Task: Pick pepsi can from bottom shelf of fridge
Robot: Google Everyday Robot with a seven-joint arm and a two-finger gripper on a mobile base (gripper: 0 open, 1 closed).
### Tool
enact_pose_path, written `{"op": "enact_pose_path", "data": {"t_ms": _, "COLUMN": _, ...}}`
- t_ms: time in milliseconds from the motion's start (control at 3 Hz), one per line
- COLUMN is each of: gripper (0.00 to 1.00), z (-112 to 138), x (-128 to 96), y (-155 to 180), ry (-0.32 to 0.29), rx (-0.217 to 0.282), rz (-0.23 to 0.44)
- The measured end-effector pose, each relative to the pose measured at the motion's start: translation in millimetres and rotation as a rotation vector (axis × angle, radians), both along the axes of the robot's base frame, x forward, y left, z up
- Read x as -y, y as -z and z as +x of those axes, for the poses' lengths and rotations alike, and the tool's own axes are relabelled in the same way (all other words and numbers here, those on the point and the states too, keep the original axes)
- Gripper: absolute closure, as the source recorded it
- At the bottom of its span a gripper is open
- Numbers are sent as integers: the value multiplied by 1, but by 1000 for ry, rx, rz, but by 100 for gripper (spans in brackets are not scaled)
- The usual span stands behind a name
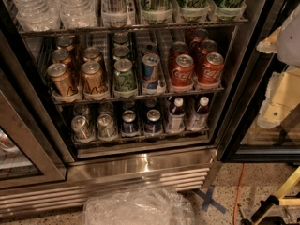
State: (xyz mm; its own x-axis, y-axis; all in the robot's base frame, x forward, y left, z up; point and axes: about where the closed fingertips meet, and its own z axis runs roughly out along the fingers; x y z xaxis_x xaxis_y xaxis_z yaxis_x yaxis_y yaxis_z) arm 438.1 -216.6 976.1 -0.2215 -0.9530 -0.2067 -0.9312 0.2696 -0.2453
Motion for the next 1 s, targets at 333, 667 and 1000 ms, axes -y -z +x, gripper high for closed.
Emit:
{"op": "enact_pose_path", "data": {"t_ms": 333, "gripper": 0, "z": 0, "x": -1, "y": 0, "ry": -1, "rx": 3, "rz": 1}}
{"op": "enact_pose_path", "data": {"t_ms": 667, "gripper": 0, "z": 0, "x": -7, "y": 18, "ry": 6, "rx": 5, "rz": 55}}
{"op": "enact_pose_path", "data": {"t_ms": 1000, "gripper": 0, "z": -2, "x": -27, "y": 47, "ry": -34, "rx": -68, "rz": 176}}
